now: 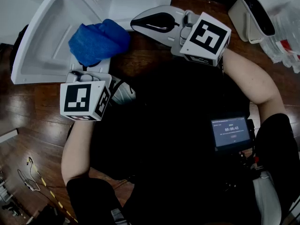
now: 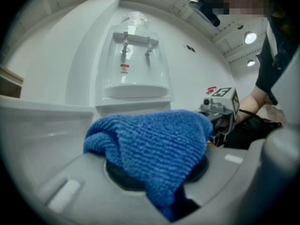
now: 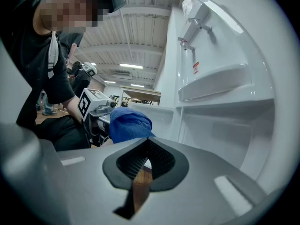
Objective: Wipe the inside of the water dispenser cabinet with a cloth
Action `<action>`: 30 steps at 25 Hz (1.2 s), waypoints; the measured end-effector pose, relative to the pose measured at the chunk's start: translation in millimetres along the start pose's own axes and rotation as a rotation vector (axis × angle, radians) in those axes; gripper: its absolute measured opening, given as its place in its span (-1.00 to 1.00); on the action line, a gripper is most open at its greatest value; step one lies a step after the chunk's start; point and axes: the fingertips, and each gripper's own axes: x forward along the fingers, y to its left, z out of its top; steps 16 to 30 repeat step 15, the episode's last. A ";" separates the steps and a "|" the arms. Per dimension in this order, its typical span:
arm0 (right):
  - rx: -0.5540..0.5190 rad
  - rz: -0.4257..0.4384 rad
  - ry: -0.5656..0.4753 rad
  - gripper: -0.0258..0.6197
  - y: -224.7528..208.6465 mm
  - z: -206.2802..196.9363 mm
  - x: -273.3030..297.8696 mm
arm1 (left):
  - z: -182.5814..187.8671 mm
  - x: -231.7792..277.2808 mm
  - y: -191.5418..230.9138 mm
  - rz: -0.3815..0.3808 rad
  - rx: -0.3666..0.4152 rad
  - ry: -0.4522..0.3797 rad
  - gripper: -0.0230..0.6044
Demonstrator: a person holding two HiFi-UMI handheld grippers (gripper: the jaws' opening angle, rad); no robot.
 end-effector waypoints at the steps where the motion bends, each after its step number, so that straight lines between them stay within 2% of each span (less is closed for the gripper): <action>1: 0.000 0.001 -0.002 -0.91 -0.2 0.5 -0.2 | -0.4 0.2 0.1 0.004 -0.004 0.009 -0.53; 30: -0.038 -0.013 -0.010 -0.91 -7.9 -4.8 -2.5 | -3.9 0.3 0.0 -0.006 0.000 -0.004 -0.53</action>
